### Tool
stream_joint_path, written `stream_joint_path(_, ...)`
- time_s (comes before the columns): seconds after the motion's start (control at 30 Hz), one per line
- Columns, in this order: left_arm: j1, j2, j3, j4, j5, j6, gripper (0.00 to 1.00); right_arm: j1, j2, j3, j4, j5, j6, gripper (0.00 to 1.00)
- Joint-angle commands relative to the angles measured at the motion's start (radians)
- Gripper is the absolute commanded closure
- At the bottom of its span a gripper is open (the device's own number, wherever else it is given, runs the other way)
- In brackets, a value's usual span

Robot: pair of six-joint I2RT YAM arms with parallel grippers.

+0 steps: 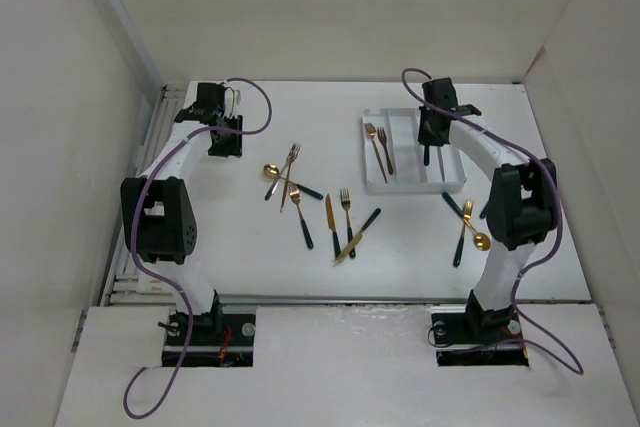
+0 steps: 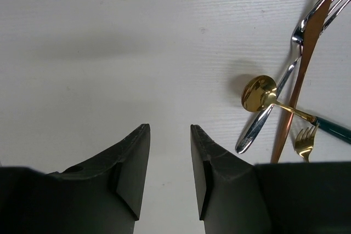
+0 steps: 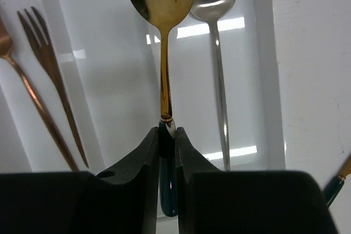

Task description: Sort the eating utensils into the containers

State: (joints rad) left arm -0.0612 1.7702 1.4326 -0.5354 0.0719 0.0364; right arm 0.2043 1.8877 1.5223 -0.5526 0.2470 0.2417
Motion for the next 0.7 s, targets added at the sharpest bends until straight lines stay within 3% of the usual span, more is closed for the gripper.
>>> stream_joint_path(0.0, 0.001, -0.021, 0.025, -0.005, 0.014, 0.007, 0.67, -0.043, 0.028, 0.029, 0.033, 0.067, 0.027, 1.0)
stream_joint_path(0.2, 0.001, -0.021, 0.025, -0.005, 0.005, 0.007, 0.67, -0.052, 0.074, 0.039, 0.052, 0.077, -0.039, 1.0)
stream_joint_path(0.3, 0.001, -0.012, 0.025, -0.005, 0.005, 0.007, 0.67, -0.052, 0.099, 0.058, 0.043, 0.064, -0.064, 0.82)
stream_joint_path(0.33, 0.001, -0.012, 0.025, -0.005, 0.005, 0.007, 0.67, -0.052, 0.112, 0.058, 0.043, 0.064, -0.076, 0.69)
stream_joint_path(0.43, 0.001, -0.012, 0.025, -0.005, 0.005, 0.007, 0.67, -0.052, 0.113, 0.058, 0.034, 0.055, -0.085, 0.57)
stream_joint_path(0.47, 0.001, -0.012, 0.025, -0.005, 0.005, 0.007, 0.67, -0.052, 0.099, 0.058, 0.034, 0.055, -0.085, 0.46)
stream_joint_path(0.57, 0.001, -0.003, 0.025, -0.005, 0.005, 0.007, 0.67, -0.04, 0.053, 0.088, -0.009, 0.046, -0.073, 0.39)
stream_joint_path(0.67, 0.011, -0.003, 0.025, -0.005, 0.005, 0.007, 0.67, 0.091, -0.031, 0.098, -0.009, 0.089, -0.073, 0.36)
